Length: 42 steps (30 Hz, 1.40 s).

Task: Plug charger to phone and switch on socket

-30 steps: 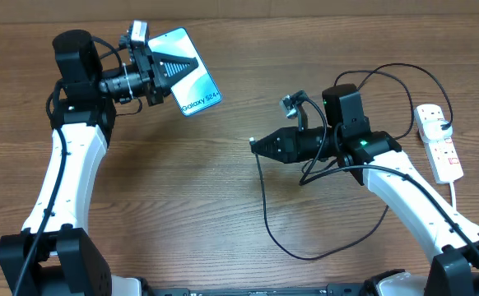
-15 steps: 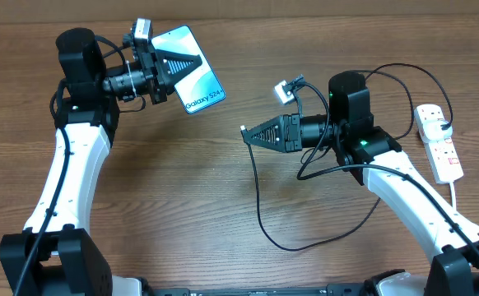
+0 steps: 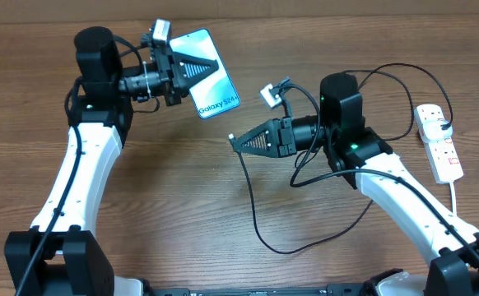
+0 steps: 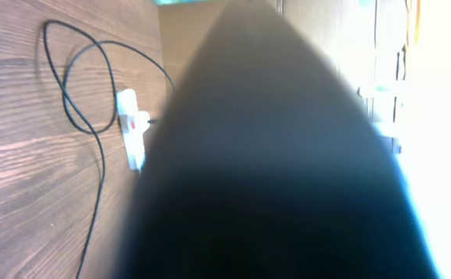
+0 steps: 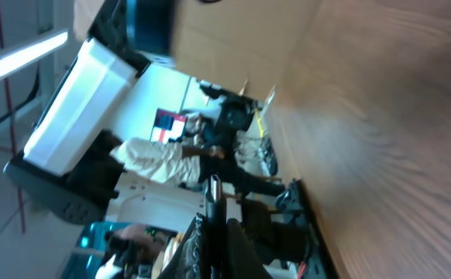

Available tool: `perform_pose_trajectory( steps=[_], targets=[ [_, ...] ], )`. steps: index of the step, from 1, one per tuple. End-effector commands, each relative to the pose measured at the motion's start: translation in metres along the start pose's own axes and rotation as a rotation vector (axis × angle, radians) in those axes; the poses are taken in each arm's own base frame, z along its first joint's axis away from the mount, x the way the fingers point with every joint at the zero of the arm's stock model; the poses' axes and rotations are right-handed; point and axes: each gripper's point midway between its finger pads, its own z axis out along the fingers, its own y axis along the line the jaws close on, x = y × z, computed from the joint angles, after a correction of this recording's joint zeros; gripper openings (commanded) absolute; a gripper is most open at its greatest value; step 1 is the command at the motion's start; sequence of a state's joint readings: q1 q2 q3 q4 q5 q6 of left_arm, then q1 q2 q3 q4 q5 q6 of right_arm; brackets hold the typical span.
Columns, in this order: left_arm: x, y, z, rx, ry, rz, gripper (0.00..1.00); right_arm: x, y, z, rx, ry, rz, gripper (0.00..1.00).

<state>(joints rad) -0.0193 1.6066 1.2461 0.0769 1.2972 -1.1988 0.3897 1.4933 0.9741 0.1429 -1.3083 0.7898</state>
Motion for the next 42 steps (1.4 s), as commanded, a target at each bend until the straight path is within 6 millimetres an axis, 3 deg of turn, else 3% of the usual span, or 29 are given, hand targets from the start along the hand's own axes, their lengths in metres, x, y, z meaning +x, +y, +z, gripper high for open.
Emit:
perform_pose_trajectory(
  steps=[1, 8, 16, 29, 42],
  targets=[
    [0.012, -0.016, -0.001, 0.038, 0.068, 0.064, 0.04, 0.004, 0.016, 0.0, -0.053, 0.043, -0.011, 0.04],
    [0.022, -0.021, -0.002, 0.066, 0.127, 0.096, 0.04, -0.001, 0.03, 0.0, -0.084, 0.046, -0.056, 0.04],
    [0.023, -0.021, -0.001, 0.064, 0.126, 0.094, 0.04, -0.004, 0.028, 0.0, -0.074, 0.028, -0.049, 0.04],
    [0.03, -0.021, 0.02, 0.052, 0.134, 0.097, 0.04, -0.009, 0.026, 0.0, -0.058, 0.001, -0.045, 0.04],
    [0.031, -0.021, 0.02, 0.054, 0.135, 0.11, 0.04, -0.009, 0.026, 0.0, -0.058, 0.003, -0.027, 0.04]
  ],
)
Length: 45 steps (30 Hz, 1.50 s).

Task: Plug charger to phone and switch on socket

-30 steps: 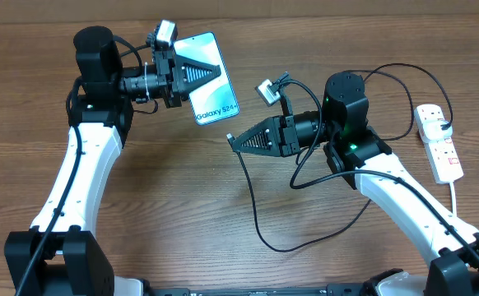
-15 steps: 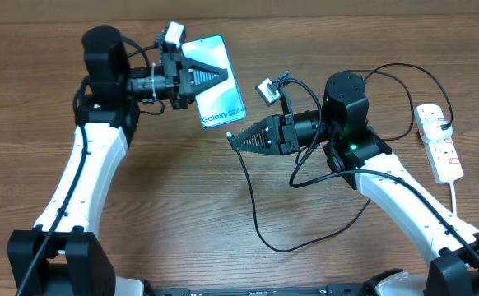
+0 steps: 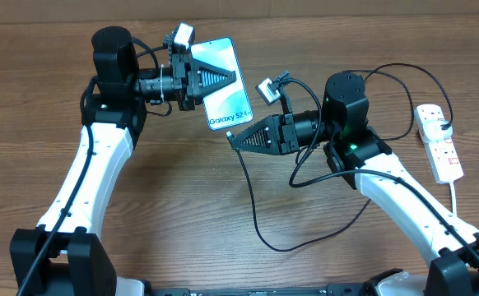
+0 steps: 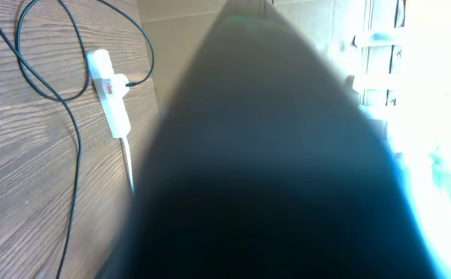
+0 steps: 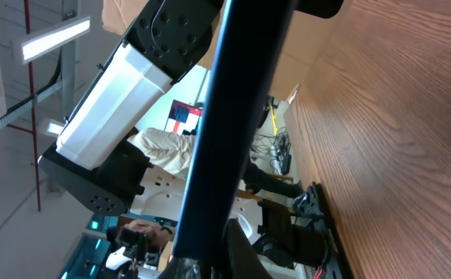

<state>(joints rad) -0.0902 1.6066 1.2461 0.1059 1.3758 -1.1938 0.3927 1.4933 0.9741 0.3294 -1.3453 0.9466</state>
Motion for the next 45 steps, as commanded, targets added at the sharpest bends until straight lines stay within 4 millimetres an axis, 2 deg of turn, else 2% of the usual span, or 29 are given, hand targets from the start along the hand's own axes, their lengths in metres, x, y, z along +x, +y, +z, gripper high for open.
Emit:
perform_pose_trajectory(
  steps=[1, 21, 27, 35, 45],
  targets=[
    [-0.0001, -0.0097, -0.0011, 0.006, -0.004, 0.073, 0.04, -0.0028, 0.0048, -0.0003, -0.001, -0.006, 0.003, 0.04],
    [-0.0025, -0.0089, -0.0031, 0.002, -0.016, 0.079, 0.04, -0.0019, 0.0054, -0.0014, -0.006, 0.001, 0.01, 0.04],
    [-0.0024, -0.009, -0.003, 0.002, -0.016, 0.08, 0.04, -0.0064, 0.0032, -0.0088, 0.002, -0.019, 0.023, 0.04],
    [-0.0045, -0.0082, -0.003, -0.002, -0.027, 0.079, 0.04, -0.007, 0.0036, -0.0093, 0.002, -0.02, 0.024, 0.04],
    [-0.0059, -0.0077, -0.0031, -0.006, -0.036, 0.097, 0.04, -0.01, 0.012, -0.0094, -0.015, -0.021, -0.006, 0.04]
  ],
)
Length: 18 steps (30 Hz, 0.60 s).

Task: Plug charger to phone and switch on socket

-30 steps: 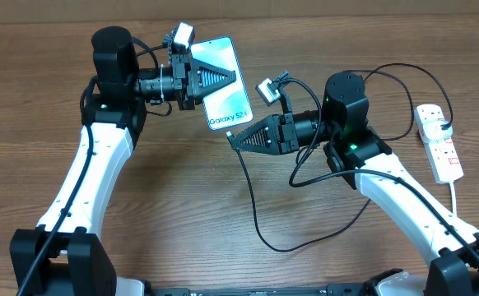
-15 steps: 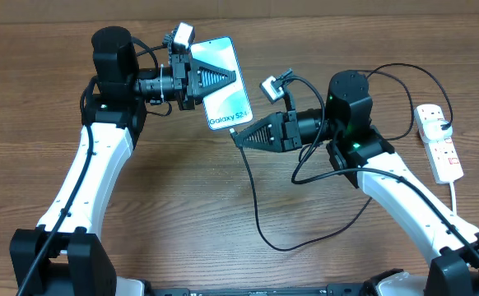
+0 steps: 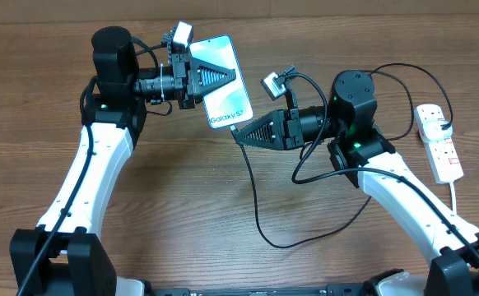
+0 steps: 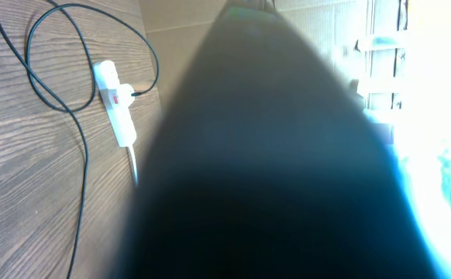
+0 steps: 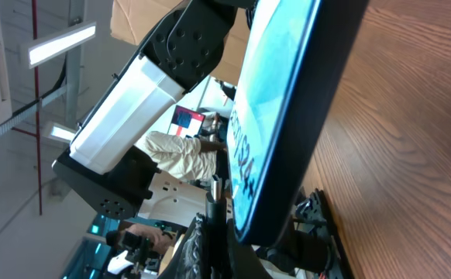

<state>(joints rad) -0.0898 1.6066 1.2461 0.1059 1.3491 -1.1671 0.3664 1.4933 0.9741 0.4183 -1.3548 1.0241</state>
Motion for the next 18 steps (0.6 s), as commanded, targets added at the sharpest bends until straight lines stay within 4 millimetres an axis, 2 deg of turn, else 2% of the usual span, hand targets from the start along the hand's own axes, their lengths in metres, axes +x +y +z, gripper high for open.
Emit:
perform_pose_trajectory(
  steps=[1, 18],
  targets=[
    [-0.0018, -0.0094, -0.0029, 0.005, -0.01, 0.069, 0.04, -0.0011, 0.0054, -0.0011, -0.006, 0.004, 0.005, 0.04],
    [-0.0002, -0.0099, -0.0029, 0.009, -0.001, -0.001, 0.04, -0.0003, 0.0047, -0.0006, -0.006, 0.007, -0.017, 0.04]
  ],
)
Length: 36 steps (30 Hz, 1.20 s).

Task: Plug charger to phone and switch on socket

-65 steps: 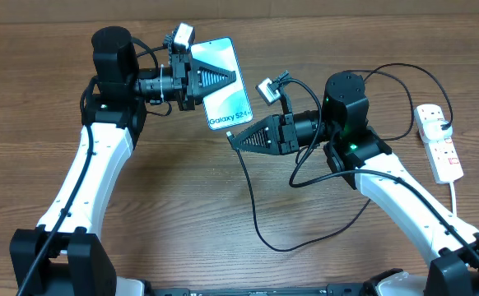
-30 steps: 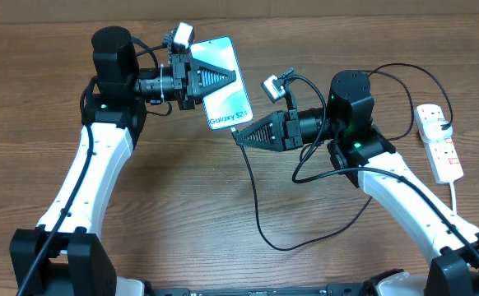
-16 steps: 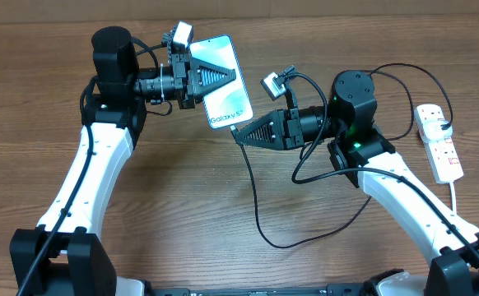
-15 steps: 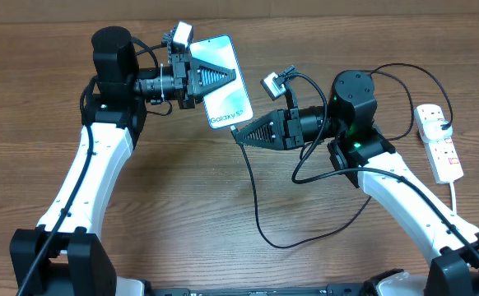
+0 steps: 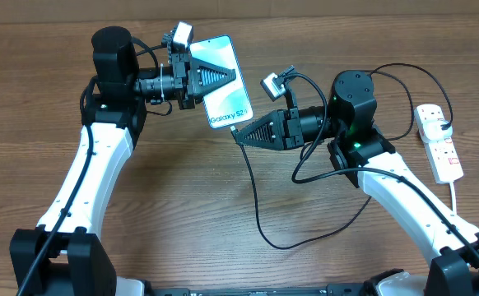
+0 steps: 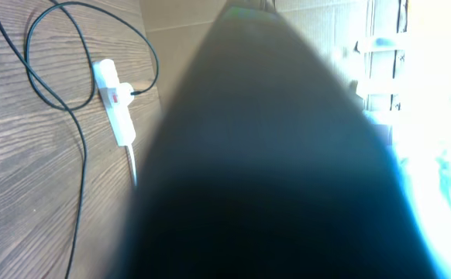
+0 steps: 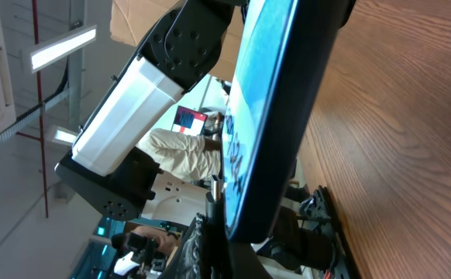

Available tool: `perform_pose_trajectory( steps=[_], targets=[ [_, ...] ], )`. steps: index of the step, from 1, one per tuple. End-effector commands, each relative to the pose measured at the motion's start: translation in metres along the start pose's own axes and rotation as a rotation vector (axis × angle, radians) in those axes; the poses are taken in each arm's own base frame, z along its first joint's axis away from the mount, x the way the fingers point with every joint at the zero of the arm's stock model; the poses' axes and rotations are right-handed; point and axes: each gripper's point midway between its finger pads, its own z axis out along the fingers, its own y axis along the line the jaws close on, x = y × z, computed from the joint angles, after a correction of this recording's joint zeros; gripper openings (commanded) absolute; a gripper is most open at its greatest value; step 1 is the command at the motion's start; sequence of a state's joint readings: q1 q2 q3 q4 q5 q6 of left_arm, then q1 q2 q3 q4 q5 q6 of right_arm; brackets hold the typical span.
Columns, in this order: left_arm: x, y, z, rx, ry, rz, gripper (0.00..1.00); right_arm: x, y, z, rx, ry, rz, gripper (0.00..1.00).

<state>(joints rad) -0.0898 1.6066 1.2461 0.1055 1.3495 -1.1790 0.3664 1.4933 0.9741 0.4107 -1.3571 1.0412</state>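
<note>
My left gripper (image 5: 233, 77) is shut on the phone (image 5: 231, 103), a Galaxy with a lit blue screen, and holds it tilted above the table at the back centre. My right gripper (image 5: 238, 136) is shut on the charger plug (image 7: 216, 184), whose metal tip sits right at the phone's bottom edge (image 7: 266, 116). I cannot tell whether the tip is in the port. The black cable (image 5: 254, 205) loops over the table towards the white socket strip (image 5: 439, 144). A dark blur (image 6: 272, 170) fills most of the left wrist view.
The socket strip (image 6: 115, 112) with its red switch lies at the far right edge of the wooden table (image 5: 174, 214). Cable loops (image 6: 55, 85) trail in front of my right arm. A cardboard wall stands behind the table.
Almost nothing has changed. In the right wrist view the phone's edge stands a touch closer over the plug tip; both arms look unmoved from overhead.
At first my left gripper held the phone at the back left, well apart from the plug in my right gripper. Then the phone was further right, its bottom edge near the plug. Since then the plug tip has stayed at that edge.
</note>
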Motion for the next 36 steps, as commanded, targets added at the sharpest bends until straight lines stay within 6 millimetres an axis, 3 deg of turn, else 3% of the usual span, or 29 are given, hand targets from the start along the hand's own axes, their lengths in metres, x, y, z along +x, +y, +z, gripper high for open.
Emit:
perform_pose_trajectory(
  steps=[1, 30, 36],
  targets=[
    [0.0, -0.01, -0.003, 0.009, -0.001, 0.007, 0.04, -0.001, 0.005, -0.001, -0.005, 0.002, -0.042, 0.04],
    [0.003, -0.01, -0.003, 0.012, 0.015, -0.052, 0.04, -0.005, 0.003, -0.001, 0.008, -0.022, -0.063, 0.04],
    [0.004, -0.01, -0.003, 0.014, 0.019, -0.051, 0.04, -0.013, -0.001, -0.011, 0.026, -0.058, -0.057, 0.04]
  ],
)
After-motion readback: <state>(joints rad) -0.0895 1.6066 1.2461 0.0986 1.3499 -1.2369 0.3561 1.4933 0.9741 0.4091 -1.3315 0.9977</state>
